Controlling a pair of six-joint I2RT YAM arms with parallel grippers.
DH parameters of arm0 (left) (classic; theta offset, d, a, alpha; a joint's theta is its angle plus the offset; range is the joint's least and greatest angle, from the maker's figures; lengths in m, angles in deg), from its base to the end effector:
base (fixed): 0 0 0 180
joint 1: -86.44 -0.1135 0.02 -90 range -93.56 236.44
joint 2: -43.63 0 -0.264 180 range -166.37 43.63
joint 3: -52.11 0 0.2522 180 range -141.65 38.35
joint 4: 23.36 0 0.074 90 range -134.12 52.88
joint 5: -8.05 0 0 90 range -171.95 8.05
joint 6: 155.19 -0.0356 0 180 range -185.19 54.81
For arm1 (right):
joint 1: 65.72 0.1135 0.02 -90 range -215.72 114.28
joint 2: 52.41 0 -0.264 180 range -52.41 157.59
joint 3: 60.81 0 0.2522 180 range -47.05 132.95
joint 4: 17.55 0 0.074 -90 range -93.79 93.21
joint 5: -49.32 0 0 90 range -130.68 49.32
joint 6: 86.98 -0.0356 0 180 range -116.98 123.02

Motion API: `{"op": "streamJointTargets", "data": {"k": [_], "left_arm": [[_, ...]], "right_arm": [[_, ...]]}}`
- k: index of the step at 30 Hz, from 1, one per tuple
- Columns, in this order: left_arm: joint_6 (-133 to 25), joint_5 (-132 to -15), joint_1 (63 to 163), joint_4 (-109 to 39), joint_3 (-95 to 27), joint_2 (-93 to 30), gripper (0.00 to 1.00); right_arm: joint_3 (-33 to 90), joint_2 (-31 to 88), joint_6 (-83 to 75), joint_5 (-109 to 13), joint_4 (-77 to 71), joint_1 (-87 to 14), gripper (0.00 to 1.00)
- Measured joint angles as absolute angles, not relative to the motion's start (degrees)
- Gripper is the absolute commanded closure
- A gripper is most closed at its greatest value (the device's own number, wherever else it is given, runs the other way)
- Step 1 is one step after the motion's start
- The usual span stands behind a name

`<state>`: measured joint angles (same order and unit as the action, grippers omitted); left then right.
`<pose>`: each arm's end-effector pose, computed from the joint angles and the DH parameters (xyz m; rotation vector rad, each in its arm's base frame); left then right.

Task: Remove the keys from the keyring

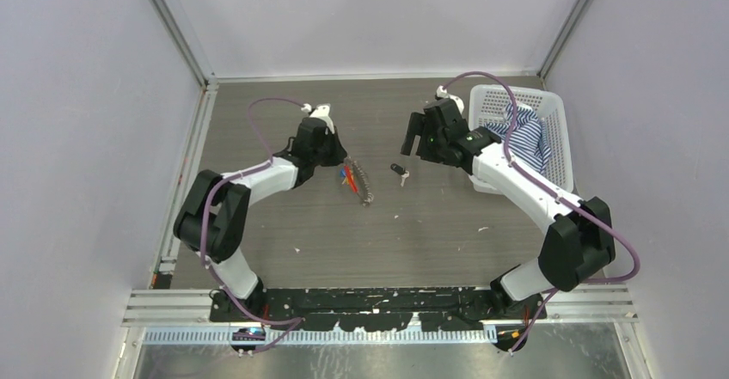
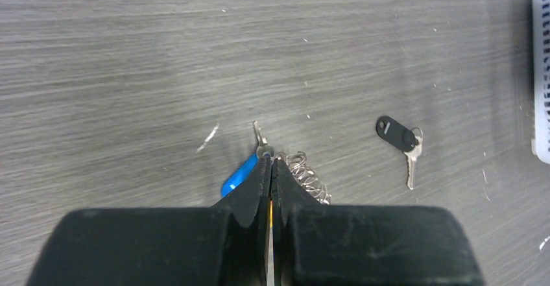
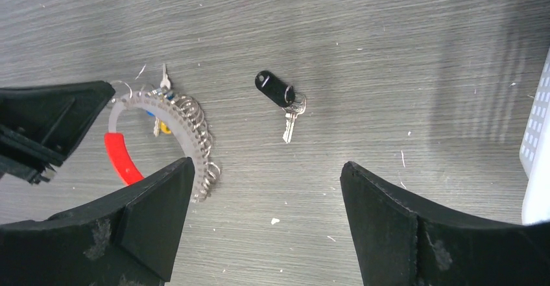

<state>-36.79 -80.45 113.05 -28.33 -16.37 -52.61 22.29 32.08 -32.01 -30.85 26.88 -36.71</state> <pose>0.3251 -0.1639 0.1992 -0.0186 2.2000 -0.5803 0.2852 0.1512 0.2919 0.2079 2.3725 0.3386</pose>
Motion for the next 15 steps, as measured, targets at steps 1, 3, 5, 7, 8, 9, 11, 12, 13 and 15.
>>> {"op": "streamJointTargets", "data": {"k": [1, 3, 5, 7, 8, 9, 11, 12, 13, 15], "left_arm": [[-36.79, -80.47, 112.54, -28.74, -17.14, -53.23, 0.92], [-36.88, -80.58, 111.58, -29.22, -17.68, -53.49, 0.7], [-37.03, -80.63, 110.58, -29.29, -17.68, -53.49, 0.49], [-37.01, -80.63, 109.81, -29.9, -17.68, -53.49, 0.04], [-37.2, -80.63, 109.57, -30.19, -17.68, -53.47, 0.01], [-37.29, -80.67, 109.37, -30.56, -17.64, -53.4, 0.0], [-37.53, -80.89, 109.13, -31.78, -17.55, -52.77, 0.0], [-37.69, -80.91, 109.13, -32.52, -17.58, -52.24, 0.0], [-38.1, -80.89, 109.16, -33.68, -17.58, -51.45, 0.0], [-38.65, -80.82, 109.18, -37.4, -17.73, -48.61, 0.0]], "right_arm": [[22.29, 32.01, -31.99, -30.94, 26.93, -36.71, 0.12], [22.29, 31.68, -31.99, -31.07, 27.04, -36.71, 0.12], [22.29, 31.31, -31.96, -31.27, 27.1, -36.71, 0.12], [22.29, 31.09, -31.96, -31.62, 27.12, -36.71, 0.11], [22.29, 31.07, -31.96, -31.77, 27.1, -36.71, 0.11], [22.29, 31.07, -31.96, -31.92, 27.12, -36.71, 0.1], [22.29, 31.07, -31.96, -32.05, 27.19, -36.71, 0.08], [22.29, 30.99, -31.94, -32.14, 27.19, -36.71, 0.07], [22.29, 30.81, -31.9, -32.21, 27.32, -36.71, 0.07], [22.29, 30.2, -31.77, -32.21, 27.58, -36.71, 0.04]]}}
